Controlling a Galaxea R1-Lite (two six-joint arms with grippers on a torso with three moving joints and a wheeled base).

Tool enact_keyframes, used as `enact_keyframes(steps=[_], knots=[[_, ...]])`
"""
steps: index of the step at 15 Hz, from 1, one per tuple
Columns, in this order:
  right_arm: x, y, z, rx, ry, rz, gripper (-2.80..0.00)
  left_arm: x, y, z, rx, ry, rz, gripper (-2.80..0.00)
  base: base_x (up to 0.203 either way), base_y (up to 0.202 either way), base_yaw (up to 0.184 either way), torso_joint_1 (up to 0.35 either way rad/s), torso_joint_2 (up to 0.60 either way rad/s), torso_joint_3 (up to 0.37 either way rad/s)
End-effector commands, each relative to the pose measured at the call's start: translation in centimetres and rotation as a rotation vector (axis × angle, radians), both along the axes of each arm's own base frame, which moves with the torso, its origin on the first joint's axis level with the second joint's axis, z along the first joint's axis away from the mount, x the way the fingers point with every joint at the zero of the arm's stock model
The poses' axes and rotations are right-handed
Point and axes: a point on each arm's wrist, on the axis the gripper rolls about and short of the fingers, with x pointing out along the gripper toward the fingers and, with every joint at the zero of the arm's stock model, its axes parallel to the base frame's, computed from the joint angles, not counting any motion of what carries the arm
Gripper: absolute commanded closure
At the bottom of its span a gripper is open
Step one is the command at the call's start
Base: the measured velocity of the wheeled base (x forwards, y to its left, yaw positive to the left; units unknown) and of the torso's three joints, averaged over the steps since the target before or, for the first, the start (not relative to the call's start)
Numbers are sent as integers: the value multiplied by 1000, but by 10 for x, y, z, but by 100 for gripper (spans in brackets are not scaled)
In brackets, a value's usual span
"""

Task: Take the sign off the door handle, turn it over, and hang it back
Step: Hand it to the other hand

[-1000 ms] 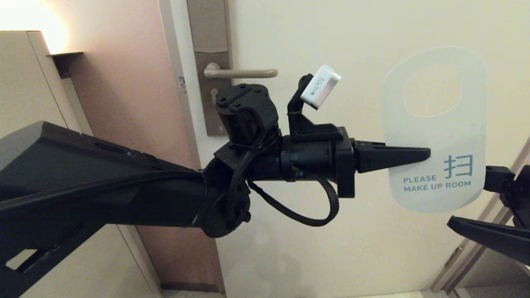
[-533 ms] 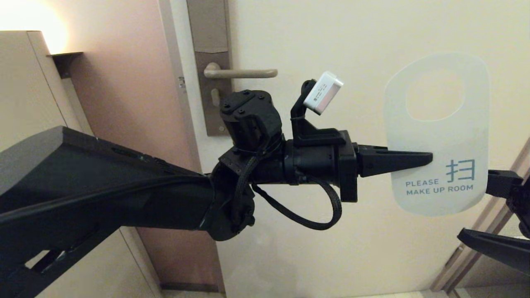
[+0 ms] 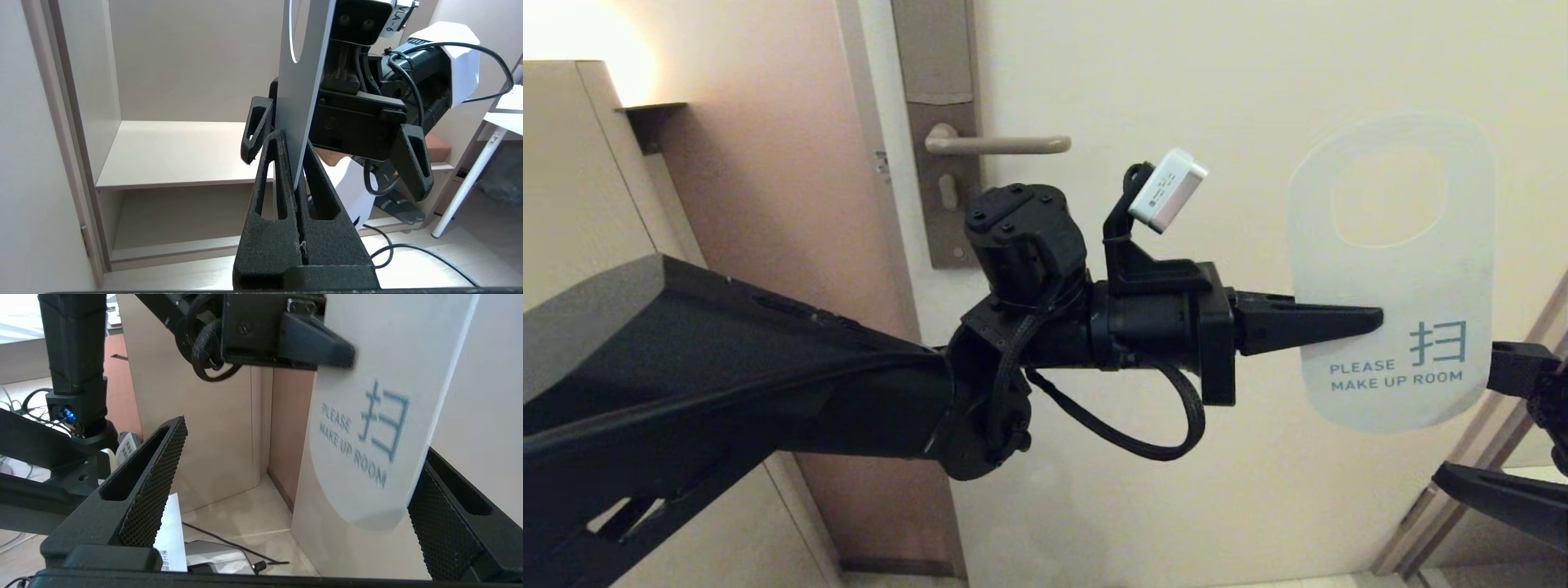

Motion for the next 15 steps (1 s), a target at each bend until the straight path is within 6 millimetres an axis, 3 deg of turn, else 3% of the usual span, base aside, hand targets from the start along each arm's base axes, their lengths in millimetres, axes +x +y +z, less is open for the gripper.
enact_keyframes(steps=[1,15], knots=[[0,0,0,1,-2,6,-280,1,-3,-4,-3,-1,-5,0,0,0,0,0,0,0],[1,8,-1,-2,7,60,-280,-2,-7,-4,-27,-2,-13,0,0,0,0,0,0,0]])
